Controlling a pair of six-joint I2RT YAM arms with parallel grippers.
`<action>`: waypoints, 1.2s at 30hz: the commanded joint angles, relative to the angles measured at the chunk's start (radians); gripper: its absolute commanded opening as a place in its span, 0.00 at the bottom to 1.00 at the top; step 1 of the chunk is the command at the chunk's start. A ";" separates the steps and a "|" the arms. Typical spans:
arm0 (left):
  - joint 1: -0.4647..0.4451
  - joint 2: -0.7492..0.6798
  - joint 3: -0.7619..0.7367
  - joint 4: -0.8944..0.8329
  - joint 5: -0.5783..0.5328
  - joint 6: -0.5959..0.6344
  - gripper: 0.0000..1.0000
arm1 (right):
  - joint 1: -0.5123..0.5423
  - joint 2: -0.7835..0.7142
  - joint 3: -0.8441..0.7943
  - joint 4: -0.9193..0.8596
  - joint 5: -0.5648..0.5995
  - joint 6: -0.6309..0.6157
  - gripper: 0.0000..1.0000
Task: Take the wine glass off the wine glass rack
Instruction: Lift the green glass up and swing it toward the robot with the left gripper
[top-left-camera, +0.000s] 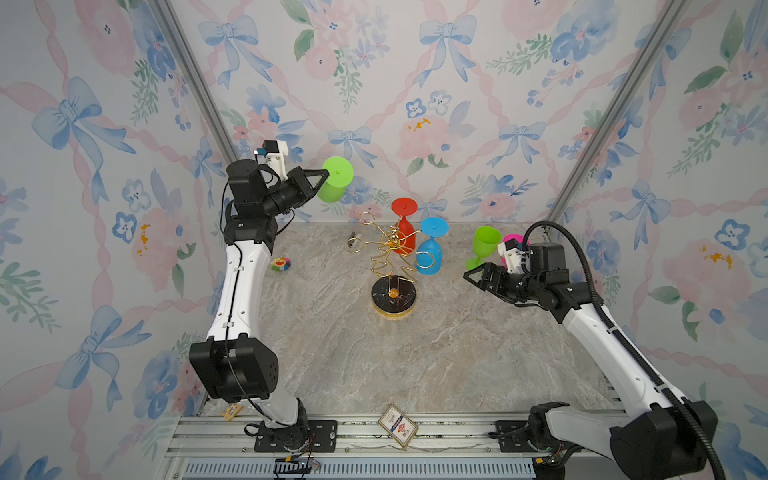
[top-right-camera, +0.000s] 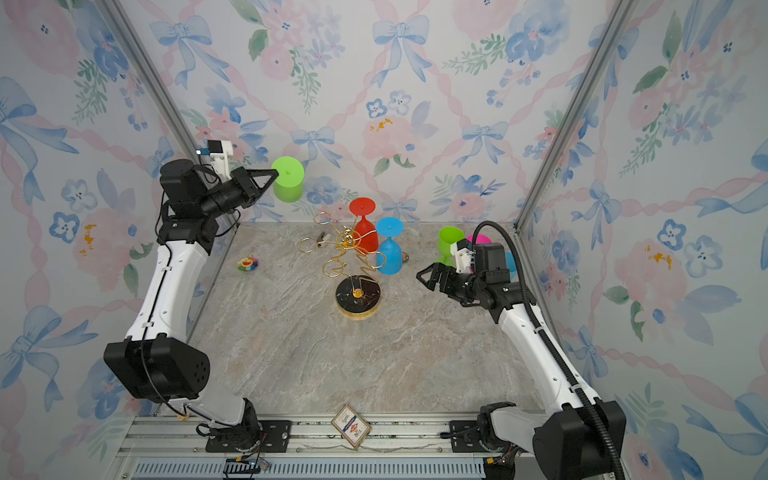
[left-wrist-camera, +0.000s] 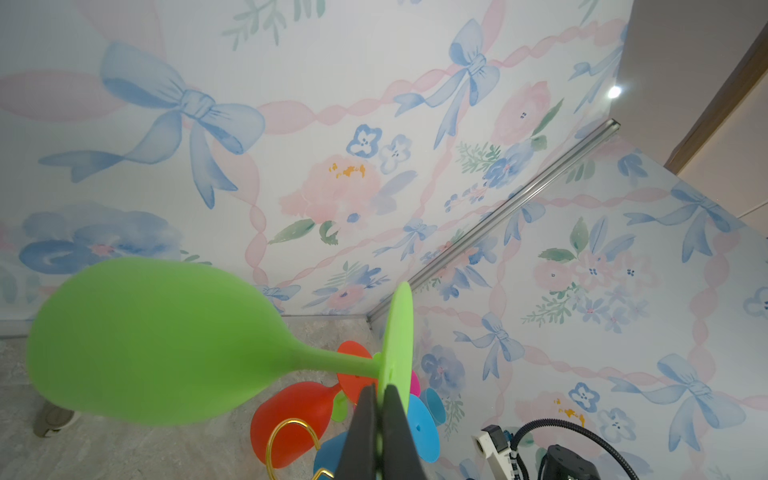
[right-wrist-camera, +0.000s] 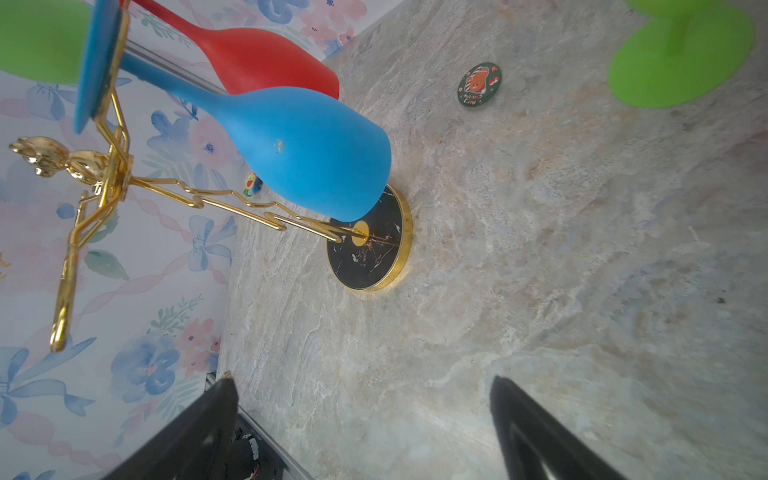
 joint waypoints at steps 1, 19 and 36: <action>-0.027 -0.095 -0.038 0.028 -0.043 0.174 0.00 | 0.008 -0.020 0.029 -0.030 0.010 -0.020 0.97; -0.548 -0.506 -0.317 0.031 -0.302 0.761 0.00 | -0.035 -0.113 0.166 -0.312 0.161 -0.096 0.97; -1.268 -0.531 -0.524 0.032 -0.953 1.298 0.00 | -0.090 -0.127 0.267 -0.577 0.199 -0.086 0.97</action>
